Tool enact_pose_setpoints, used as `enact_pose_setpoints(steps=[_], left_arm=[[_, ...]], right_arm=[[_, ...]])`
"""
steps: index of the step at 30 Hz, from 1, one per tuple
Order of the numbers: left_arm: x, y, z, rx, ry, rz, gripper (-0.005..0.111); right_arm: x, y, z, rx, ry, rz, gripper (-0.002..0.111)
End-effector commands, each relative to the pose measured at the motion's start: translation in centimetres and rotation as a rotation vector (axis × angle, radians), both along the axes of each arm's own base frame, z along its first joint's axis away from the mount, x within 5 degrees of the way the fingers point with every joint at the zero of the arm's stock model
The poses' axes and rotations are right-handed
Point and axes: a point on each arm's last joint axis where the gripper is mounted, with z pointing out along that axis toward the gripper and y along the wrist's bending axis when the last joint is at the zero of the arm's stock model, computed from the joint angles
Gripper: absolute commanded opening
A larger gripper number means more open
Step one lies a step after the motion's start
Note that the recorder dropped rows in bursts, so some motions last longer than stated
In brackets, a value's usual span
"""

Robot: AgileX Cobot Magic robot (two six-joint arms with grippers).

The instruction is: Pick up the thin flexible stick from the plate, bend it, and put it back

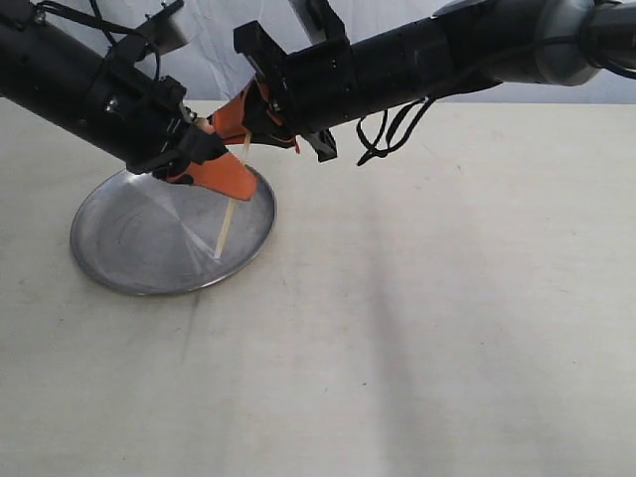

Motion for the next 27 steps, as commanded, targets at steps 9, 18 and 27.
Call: enact_pose_setpoints(steps=[9, 18, 27], left_arm=[[0.2, -0.3, -0.8, -0.004, 0.038, -0.015, 0.036], [0.3, 0.0, -1.1, 0.039, 0.029, -0.004, 0.0], [1.6, 0.4, -1.3, 0.081, 0.0, 0.167, 0.0]], right_arm=[[0.0, -0.6, 2.4, 0.099, -0.018, -0.038, -0.001], [-0.4, -1.1, 3.2, 0.189, -0.051, 0.035, -0.001], [-1.3, -1.3, 4.7, 0.203, -0.104, 0.084, -0.001]])
